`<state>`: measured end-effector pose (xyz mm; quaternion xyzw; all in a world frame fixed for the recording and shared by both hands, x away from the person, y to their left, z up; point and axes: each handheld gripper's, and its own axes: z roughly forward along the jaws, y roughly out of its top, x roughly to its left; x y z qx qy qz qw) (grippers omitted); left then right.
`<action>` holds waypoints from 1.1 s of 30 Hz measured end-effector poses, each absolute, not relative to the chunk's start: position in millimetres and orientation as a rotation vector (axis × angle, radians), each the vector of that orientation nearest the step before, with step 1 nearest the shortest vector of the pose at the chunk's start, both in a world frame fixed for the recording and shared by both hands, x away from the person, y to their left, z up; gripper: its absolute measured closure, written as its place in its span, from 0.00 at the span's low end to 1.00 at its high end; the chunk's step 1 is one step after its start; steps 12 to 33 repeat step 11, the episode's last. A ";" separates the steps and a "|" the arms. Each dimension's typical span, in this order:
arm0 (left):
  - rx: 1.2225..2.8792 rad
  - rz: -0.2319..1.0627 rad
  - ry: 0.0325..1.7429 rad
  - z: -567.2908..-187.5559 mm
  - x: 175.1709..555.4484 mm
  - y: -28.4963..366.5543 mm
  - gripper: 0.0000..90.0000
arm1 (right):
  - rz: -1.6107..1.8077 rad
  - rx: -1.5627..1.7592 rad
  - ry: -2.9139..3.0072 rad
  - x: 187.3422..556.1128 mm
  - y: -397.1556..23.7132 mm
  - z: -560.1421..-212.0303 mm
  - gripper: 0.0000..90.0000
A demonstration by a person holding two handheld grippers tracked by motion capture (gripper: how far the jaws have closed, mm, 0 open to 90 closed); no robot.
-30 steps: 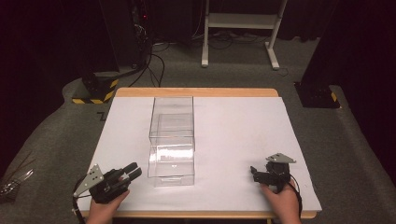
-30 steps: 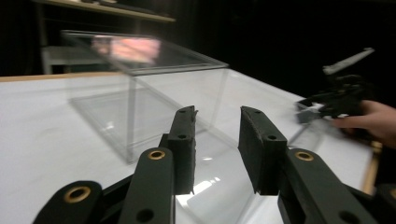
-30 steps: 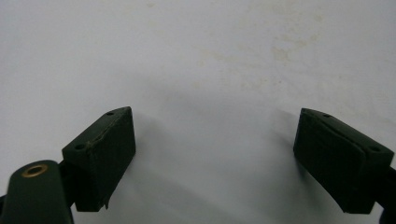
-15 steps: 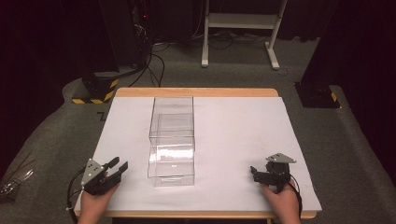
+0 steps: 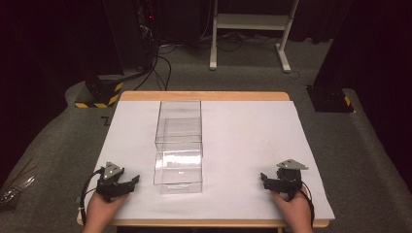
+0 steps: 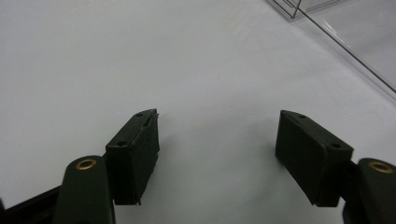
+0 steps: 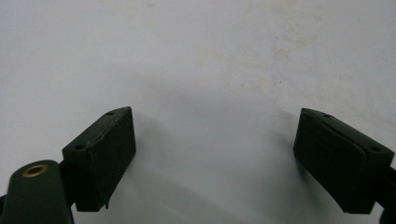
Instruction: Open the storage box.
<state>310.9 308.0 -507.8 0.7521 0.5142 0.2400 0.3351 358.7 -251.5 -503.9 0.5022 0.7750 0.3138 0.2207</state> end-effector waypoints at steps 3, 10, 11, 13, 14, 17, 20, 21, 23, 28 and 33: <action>1.960 0.627 1.341 -508.1 310.7 308.1 0.34 | 0.868 1.389 2.143 358.8 -251.5 -503.9 0.14; 1.960 0.627 1.341 -508.1 310.6 308.1 0.34 | 0.870 1.392 2.142 359.0 -251.6 -503.9 0.14; 1.960 0.627 1.341 -508.1 310.6 308.1 0.34 | 0.870 1.393 2.141 358.9 -251.5 -503.8 0.14; 1.960 0.627 1.341 -508.1 310.6 308.1 0.34 | 0.870 1.393 2.141 358.9 -251.5 -503.8 0.14; 1.960 0.627 1.341 -508.1 310.6 308.1 0.34 | 0.870 1.393 2.141 358.9 -251.5 -503.8 0.14; 1.960 0.627 1.341 -508.1 310.6 308.1 0.34 | 0.870 1.393 2.141 358.9 -251.5 -503.8 0.14; 1.960 0.627 1.341 -508.1 310.6 308.1 0.34 | 0.870 1.393 2.141 358.9 -251.5 -503.8 0.14; 1.960 0.627 1.341 -508.1 310.6 308.1 0.34 | 0.870 1.393 2.141 358.9 -251.5 -503.8 0.14; 1.960 0.627 1.341 -508.1 310.6 308.1 0.34 | 0.870 1.393 2.141 358.9 -251.5 -503.8 0.14; 1.960 0.627 1.341 -508.1 310.6 308.1 0.34 | 0.870 1.393 2.141 358.9 -251.5 -503.8 0.14; 1.960 0.627 1.341 -508.1 310.6 308.1 0.34 | 0.870 1.393 2.141 358.9 -251.5 -503.8 0.14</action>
